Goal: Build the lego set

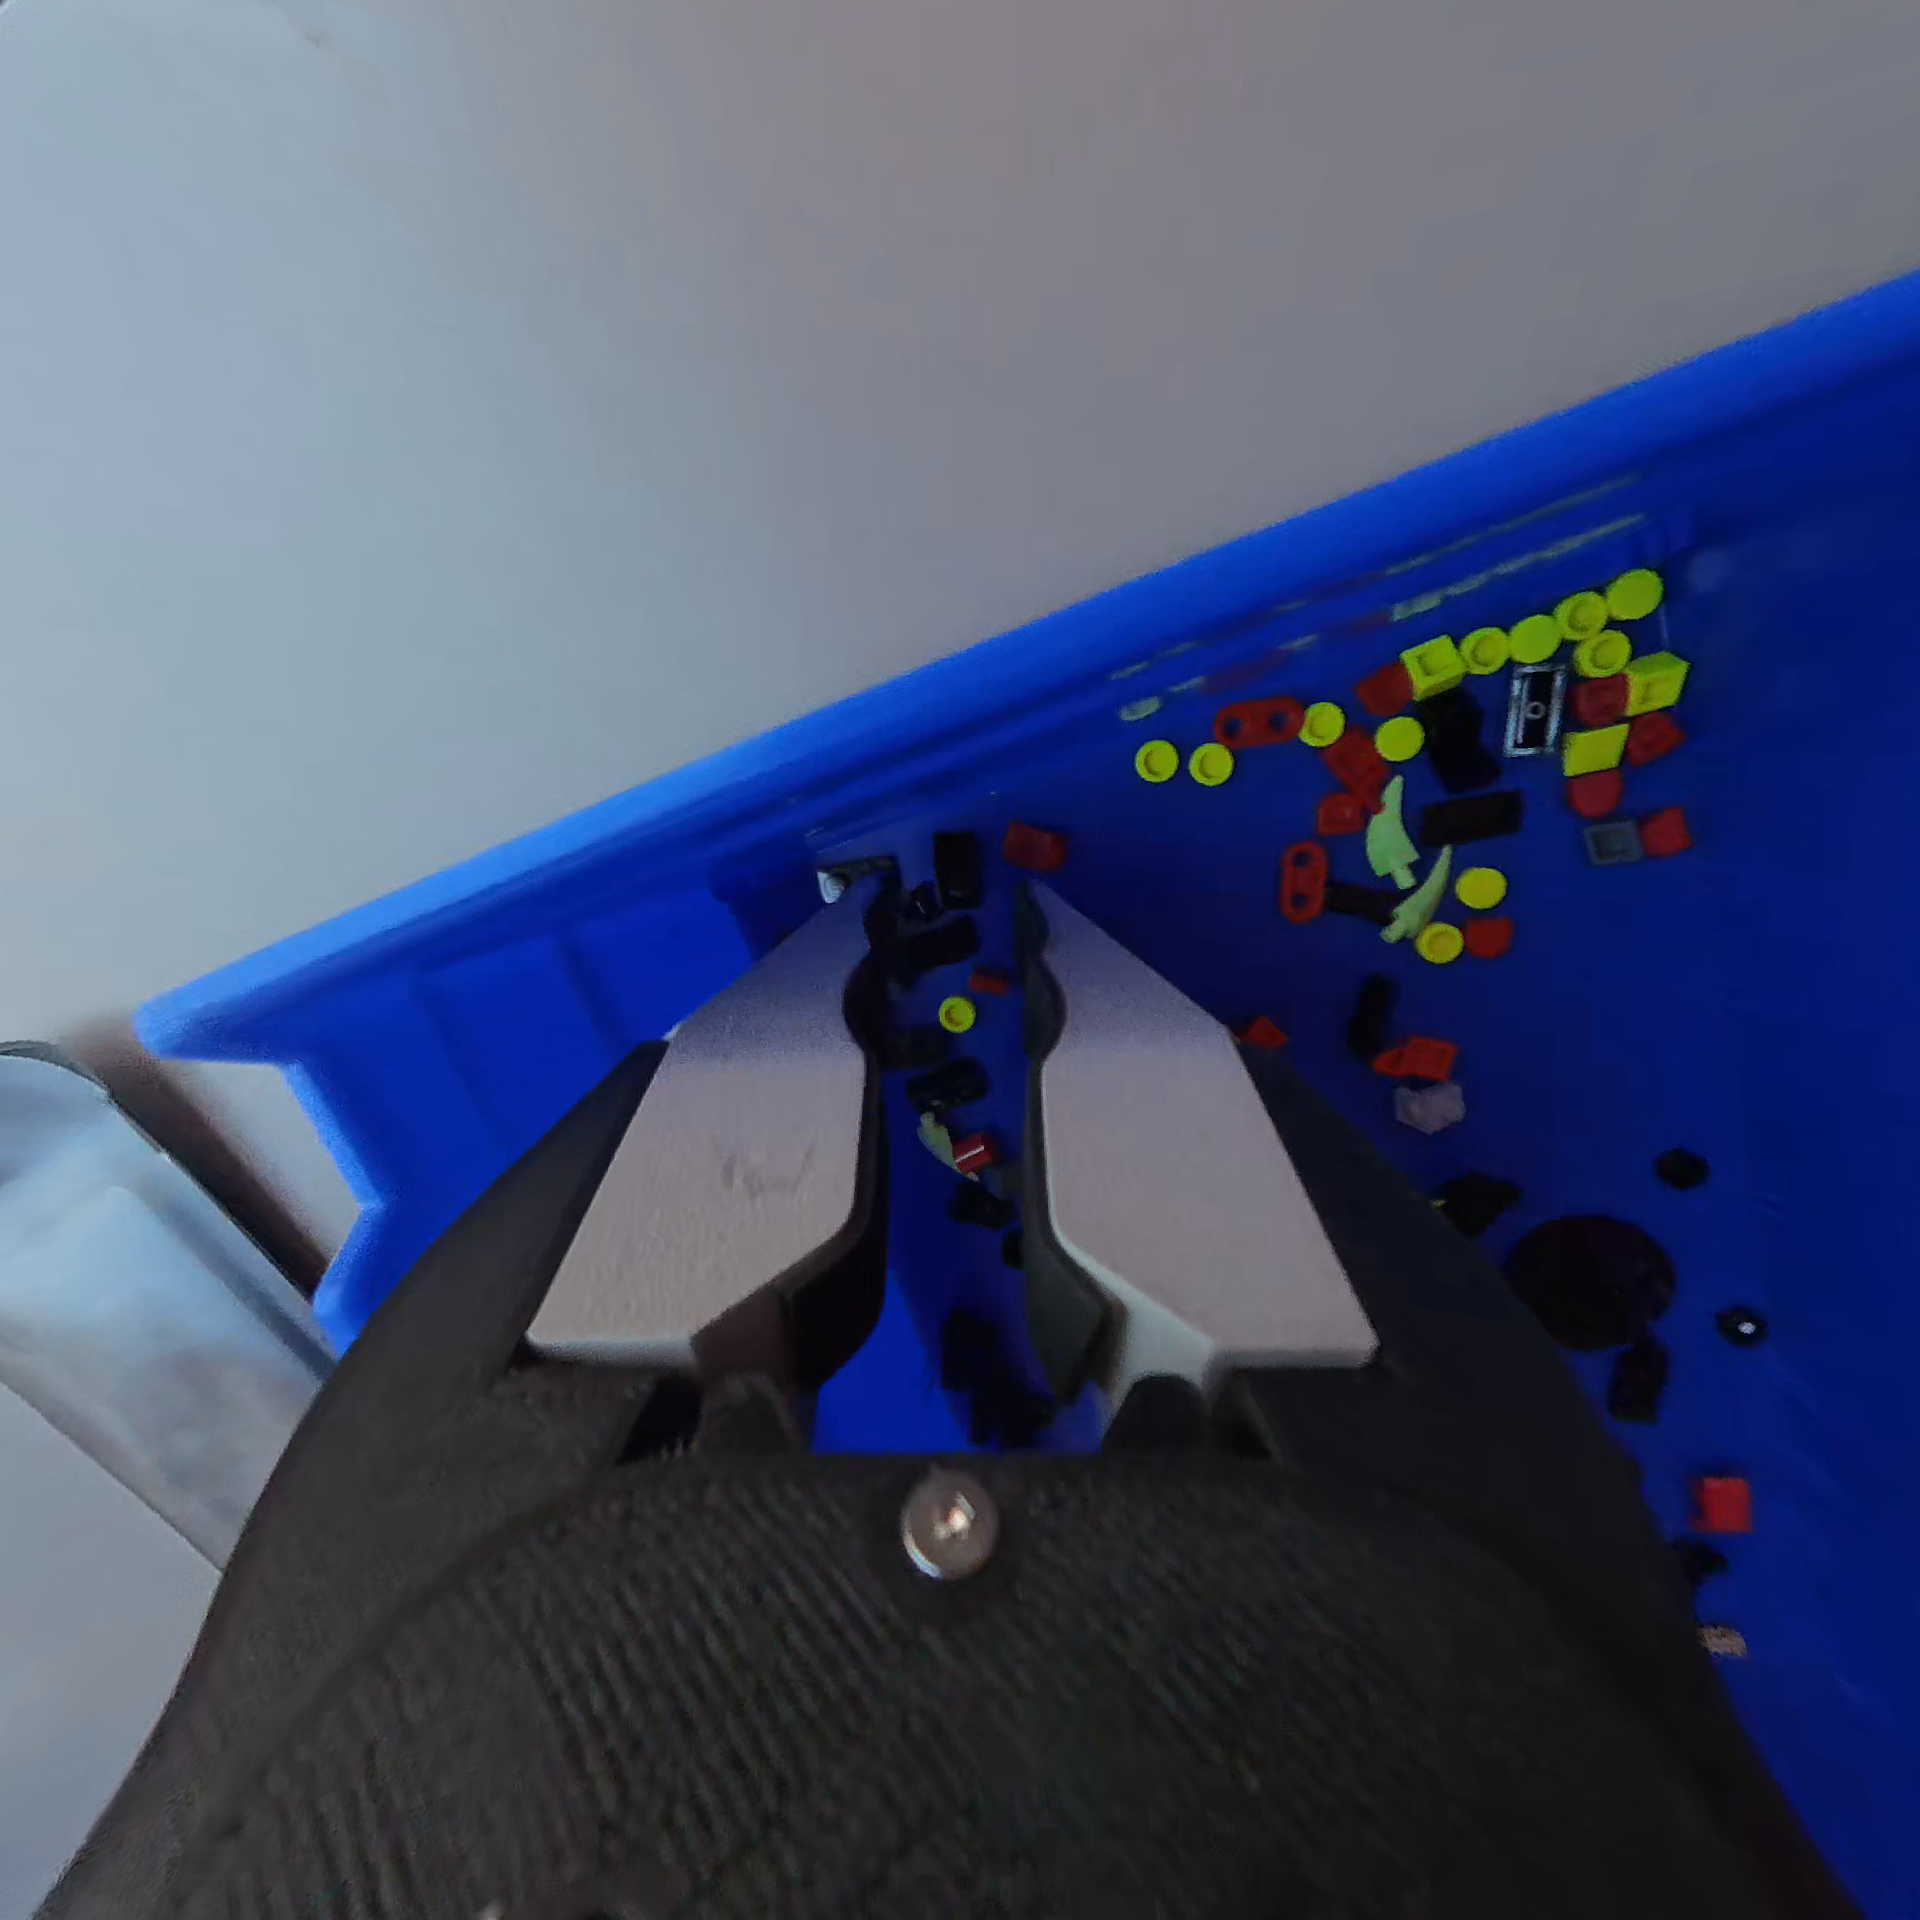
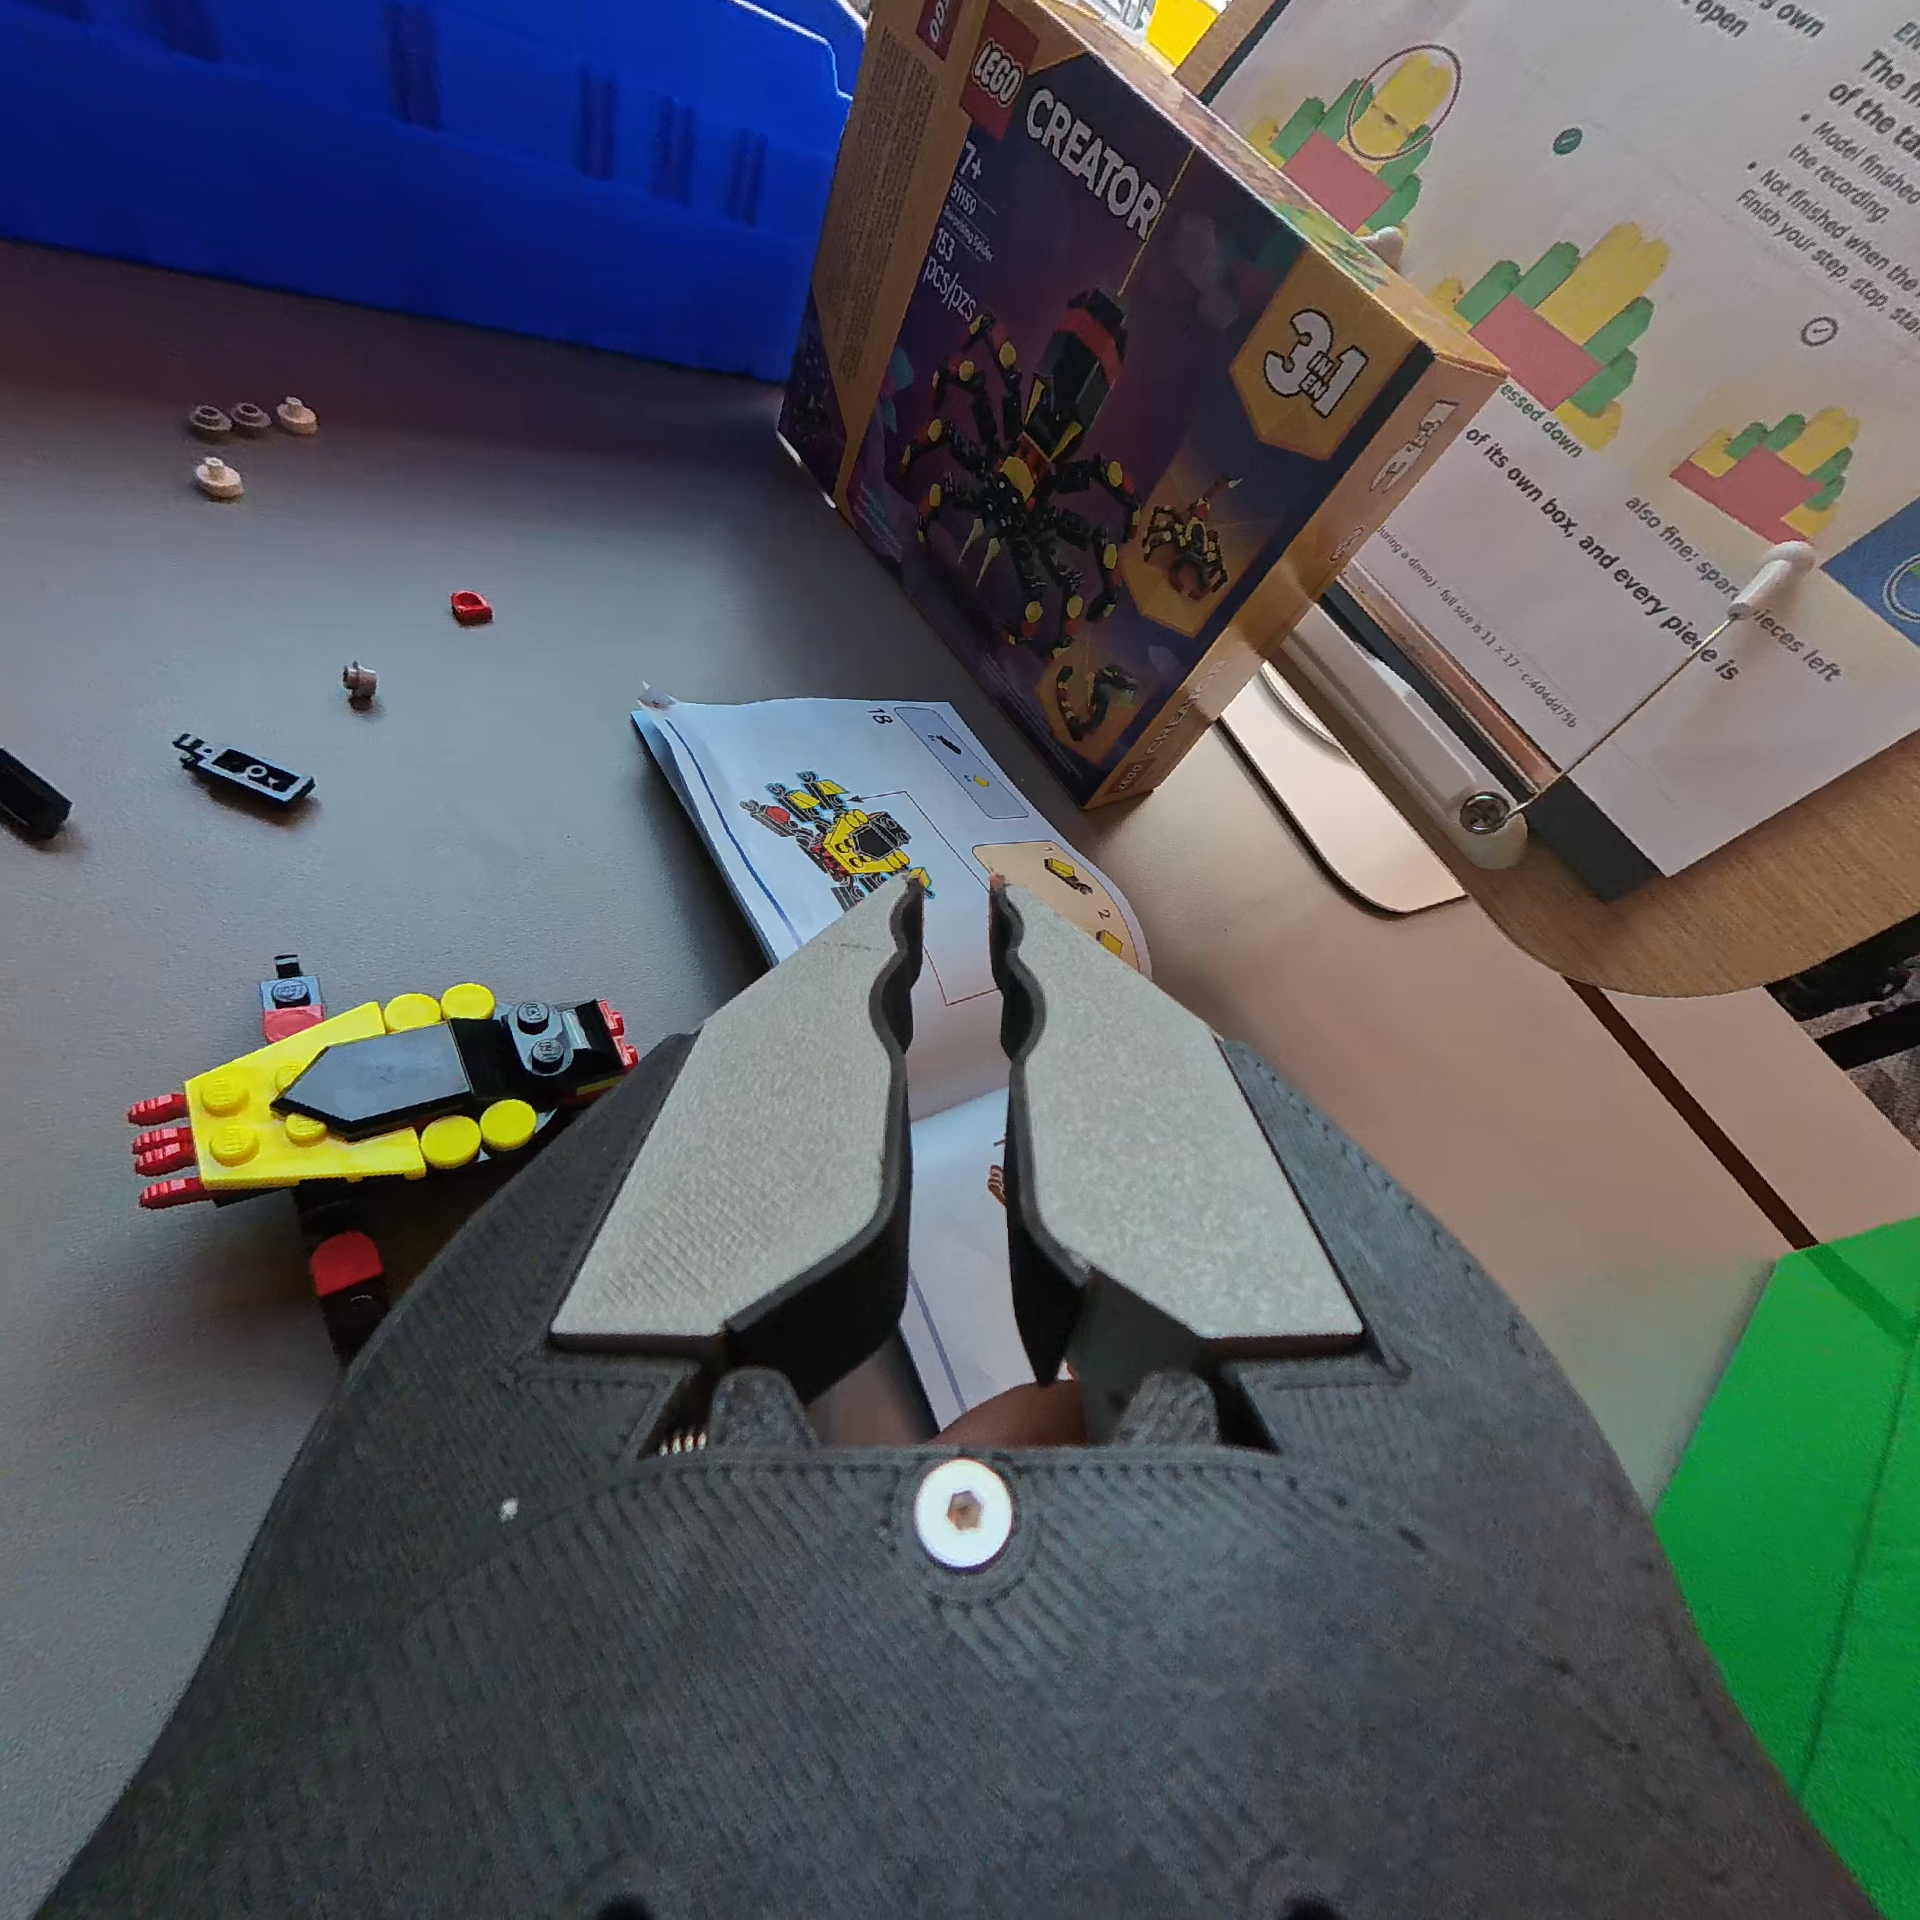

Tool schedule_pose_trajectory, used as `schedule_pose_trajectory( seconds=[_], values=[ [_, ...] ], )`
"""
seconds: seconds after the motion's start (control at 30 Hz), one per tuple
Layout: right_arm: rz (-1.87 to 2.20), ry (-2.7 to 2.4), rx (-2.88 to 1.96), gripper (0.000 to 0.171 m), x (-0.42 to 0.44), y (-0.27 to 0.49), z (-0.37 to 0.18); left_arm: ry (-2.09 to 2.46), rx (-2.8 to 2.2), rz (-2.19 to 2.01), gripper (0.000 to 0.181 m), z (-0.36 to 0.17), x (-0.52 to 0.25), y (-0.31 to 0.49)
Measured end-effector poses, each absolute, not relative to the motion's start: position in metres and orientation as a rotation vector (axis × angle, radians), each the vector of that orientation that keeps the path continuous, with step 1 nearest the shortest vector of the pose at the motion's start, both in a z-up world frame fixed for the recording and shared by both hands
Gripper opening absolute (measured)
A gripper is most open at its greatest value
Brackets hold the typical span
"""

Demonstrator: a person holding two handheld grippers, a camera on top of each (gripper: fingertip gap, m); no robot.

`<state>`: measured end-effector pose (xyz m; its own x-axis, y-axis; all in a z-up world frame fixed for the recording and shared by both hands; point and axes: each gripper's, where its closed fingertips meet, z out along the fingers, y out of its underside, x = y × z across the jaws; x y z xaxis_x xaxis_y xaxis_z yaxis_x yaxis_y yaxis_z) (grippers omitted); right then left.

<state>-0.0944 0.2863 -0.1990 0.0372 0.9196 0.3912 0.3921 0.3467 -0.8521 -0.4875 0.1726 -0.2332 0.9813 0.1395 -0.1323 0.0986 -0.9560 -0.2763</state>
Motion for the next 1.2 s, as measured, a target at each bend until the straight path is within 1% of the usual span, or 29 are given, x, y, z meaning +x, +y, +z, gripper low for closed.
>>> schedule_pose_trajectory(
  seconds=[0.03,0.13,0.23,0.27,0.33,0.4,0.47,0.63,0.67,0.73,0.87,0.97,1.1,1.2],
  values=[
    [0.625,-1.551,-1.227,0.009,-0.094,0.286,-0.199,-0.164,-2.876,0.215,0.021,-0.237,-0.487,0.171],
    [0.627,-1.553,-1.226,0.009,-0.094,0.286,-0.199,-0.126,-2.917,0.253,0.02,-0.245,-0.49,0.167],
    [0.628,-1.554,-1.226,0.009,-0.094,0.286,-0.199,-0.137,-2.922,0.23,0.015,-0.246,-0.49,0.167],
    [0.629,-1.554,-1.226,0.009,-0.094,0.286,-0.199,-0.115,-2.921,0.18,0.006,-0.247,-0.484,0.168],
    [0.63,-1.553,-1.225,0.009,-0.094,0.286,-0.199,-0.083,-2.895,-0.005,0.006,-0.246,-0.462,0.172],
    [0.628,-1.554,-1.224,0.009,-0.094,0.285,-0.199,-0.128,-2.875,-0.027,0.022,-0.241,-0.459,0.173],
    [0.627,-1.555,-1.224,0.009,-0.094,0.285,-0.199,-0.167,-2.828,0.043,0.025,-0.226,-0.465,0.175],
    [0.632,-1.553,-1.234,0.01,-0.094,0.287,-0.199,-0.128,-2.575,0.097,0.033,-0.156,-0.457,0.19],
    [0.625,-1.552,-1.234,0.01,-0.094,0.288,-0.199,-0.114,-2.548,0.081,0.036,-0.147,-0.452,0.189],
    [0.587,-1.554,-1.226,0.01,-0.094,0.292,-0.201,-0.105,-2.542,0.064,0.048,-0.138,-0.446,0.181],
    [0.536,-1.536,-1.234,0.01,-0.092,0.3,-0.202,-0.068,-2.553,0.156,0.048,-0.134,-0.443,0.165],
    [0.539,-1.515,-1.256,0.01,-0.092,0.305,-0.201,0.001,-2.622,0.328,0.047,-0.127,-0.449,0.155],
    [0.505,-1.495,-1.27,0.011,-0.091,0.316,-0.201,0.082,-2.527,0.261,0.046,-0.109,-0.435,0.17],
    [0.511,-1.477,-1.287,0.013,-0.091,0.323,-0.2,0.115,-2.537,0.252,0.046,-0.112,-0.435,0.172]
  ],
)
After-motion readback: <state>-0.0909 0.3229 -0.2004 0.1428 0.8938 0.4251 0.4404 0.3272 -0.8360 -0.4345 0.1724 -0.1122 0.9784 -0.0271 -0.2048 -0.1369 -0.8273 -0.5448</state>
